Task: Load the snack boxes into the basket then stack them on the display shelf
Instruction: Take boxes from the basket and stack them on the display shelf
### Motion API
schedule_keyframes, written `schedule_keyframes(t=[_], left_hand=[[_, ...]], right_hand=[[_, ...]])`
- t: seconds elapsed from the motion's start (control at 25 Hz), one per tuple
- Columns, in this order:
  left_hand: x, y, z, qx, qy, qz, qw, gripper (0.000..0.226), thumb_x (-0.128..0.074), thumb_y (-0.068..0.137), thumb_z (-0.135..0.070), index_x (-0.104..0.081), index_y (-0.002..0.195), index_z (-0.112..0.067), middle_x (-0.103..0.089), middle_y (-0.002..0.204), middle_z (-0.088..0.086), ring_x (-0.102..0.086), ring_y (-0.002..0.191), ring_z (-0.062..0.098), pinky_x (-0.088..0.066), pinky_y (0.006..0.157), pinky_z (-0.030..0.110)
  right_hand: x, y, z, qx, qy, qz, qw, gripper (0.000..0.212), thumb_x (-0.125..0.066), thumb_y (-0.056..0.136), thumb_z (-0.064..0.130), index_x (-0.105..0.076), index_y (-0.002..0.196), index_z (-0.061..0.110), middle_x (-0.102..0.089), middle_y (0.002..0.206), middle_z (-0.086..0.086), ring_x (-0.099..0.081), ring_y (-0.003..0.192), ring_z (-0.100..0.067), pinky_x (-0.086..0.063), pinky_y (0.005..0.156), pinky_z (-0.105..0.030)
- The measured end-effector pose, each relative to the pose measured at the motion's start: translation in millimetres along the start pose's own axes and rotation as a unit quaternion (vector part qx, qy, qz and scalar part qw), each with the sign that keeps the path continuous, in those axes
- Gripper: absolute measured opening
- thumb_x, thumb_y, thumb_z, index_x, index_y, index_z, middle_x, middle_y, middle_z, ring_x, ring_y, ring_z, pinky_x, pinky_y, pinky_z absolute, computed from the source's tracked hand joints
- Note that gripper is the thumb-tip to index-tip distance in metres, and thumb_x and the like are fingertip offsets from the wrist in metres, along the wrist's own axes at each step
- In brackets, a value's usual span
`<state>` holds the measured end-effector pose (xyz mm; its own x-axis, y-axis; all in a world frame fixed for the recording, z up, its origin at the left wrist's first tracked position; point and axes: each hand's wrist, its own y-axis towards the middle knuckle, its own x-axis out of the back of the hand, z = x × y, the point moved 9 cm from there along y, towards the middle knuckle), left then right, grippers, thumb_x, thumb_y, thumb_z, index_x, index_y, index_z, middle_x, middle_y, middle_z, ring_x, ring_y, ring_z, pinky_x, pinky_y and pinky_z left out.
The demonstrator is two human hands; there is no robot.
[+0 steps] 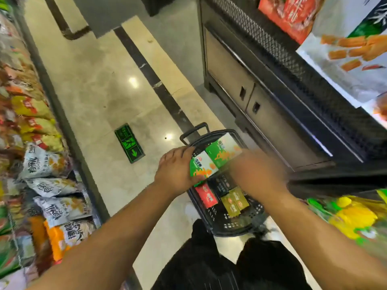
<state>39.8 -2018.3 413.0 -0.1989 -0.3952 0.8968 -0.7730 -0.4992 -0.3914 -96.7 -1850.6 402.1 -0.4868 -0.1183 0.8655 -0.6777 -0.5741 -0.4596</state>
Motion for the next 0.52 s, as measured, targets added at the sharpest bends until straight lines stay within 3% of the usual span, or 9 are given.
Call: schedule_keyframes(t=[0.32, 0.52], left_hand=[[-148.0, 123.5, 50.5, 0.011, -0.066, 0.125, 0.990, 0.093, -0.073, 0.078, -0.056, -0.031, 0.149, -0.014, -0.042, 0.146, 0.014, -0.038, 0.135, 0.033, -0.030, 0.111, 0.040], [-240.9, 172.1, 94.0, 0.067, -0.116, 0.134, 0.982, 0.107, -0.077, 0.073, -0.057, -0.024, 0.152, -0.006, -0.039, 0.149, 0.020, -0.037, 0.138, 0.033, -0.027, 0.112, 0.037]], right_hand=[[-151.5, 78.3, -40.2, -0.125, 0.072, 0.081, 0.986, 0.082, -0.060, 0.087, 0.054, -0.019, 0.152, 0.028, -0.024, 0.155, -0.013, -0.027, 0.137, -0.040, -0.026, 0.113, -0.052], [-254.9, 115.8, -81.7, -0.165, 0.060, 0.091, 0.980, 0.091, -0.063, 0.087, 0.051, -0.011, 0.155, 0.022, -0.013, 0.159, -0.017, -0.017, 0.143, -0.040, -0.024, 0.114, -0.051]])
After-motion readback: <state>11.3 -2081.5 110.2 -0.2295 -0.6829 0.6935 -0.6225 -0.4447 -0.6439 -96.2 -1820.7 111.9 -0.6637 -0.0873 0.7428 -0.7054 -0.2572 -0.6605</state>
